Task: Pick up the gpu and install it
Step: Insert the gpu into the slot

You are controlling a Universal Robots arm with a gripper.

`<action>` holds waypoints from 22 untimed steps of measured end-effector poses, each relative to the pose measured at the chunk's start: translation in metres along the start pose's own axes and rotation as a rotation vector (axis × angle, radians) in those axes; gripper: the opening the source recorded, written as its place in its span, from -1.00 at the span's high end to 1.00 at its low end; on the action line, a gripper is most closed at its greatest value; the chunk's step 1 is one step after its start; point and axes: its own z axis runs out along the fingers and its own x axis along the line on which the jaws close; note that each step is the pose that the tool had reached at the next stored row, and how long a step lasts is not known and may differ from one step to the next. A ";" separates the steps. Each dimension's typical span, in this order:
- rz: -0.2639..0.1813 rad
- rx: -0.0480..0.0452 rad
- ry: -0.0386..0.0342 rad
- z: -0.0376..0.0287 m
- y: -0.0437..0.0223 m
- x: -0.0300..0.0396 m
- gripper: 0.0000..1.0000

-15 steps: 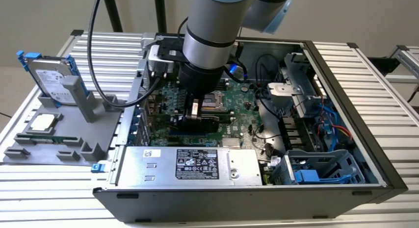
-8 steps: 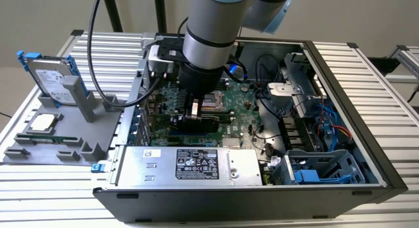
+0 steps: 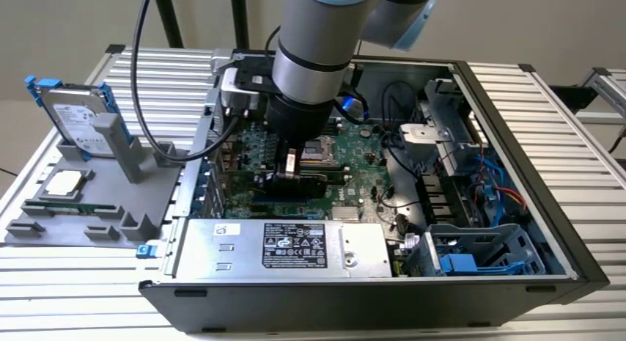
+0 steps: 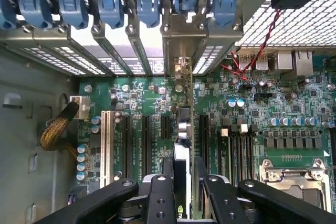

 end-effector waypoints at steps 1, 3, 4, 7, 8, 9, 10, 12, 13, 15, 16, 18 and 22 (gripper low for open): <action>0.000 -0.0002 0.0002 -0.0001 0.0003 0.0000 1.00; 0.000 -0.0004 0.0008 -0.0002 0.0008 0.0000 1.00; 0.000 -0.0004 0.0007 0.0005 0.0009 0.0000 1.00; 0.000 -0.0005 0.0008 0.0013 0.0009 0.0000 1.00; 0.000 -0.0005 0.0009 0.0013 0.0009 0.0000 1.00; 0.000 -0.0005 0.0009 0.0013 0.0009 0.0000 1.00; 0.000 -0.0004 0.0007 0.0014 0.0009 0.0000 1.00; 0.000 -0.0004 0.0006 0.0015 0.0009 0.0000 1.00; 0.000 -0.0004 0.0006 0.0015 0.0008 0.0000 1.00; 0.000 -0.0004 0.0006 0.0020 0.0007 0.0000 1.00; 0.000 -0.0009 0.0007 0.0025 0.0007 0.0000 1.00; 0.000 -0.0019 0.0021 0.0042 0.0004 0.0001 1.00; 0.000 -0.0018 0.0018 0.0072 -0.0001 0.0001 1.00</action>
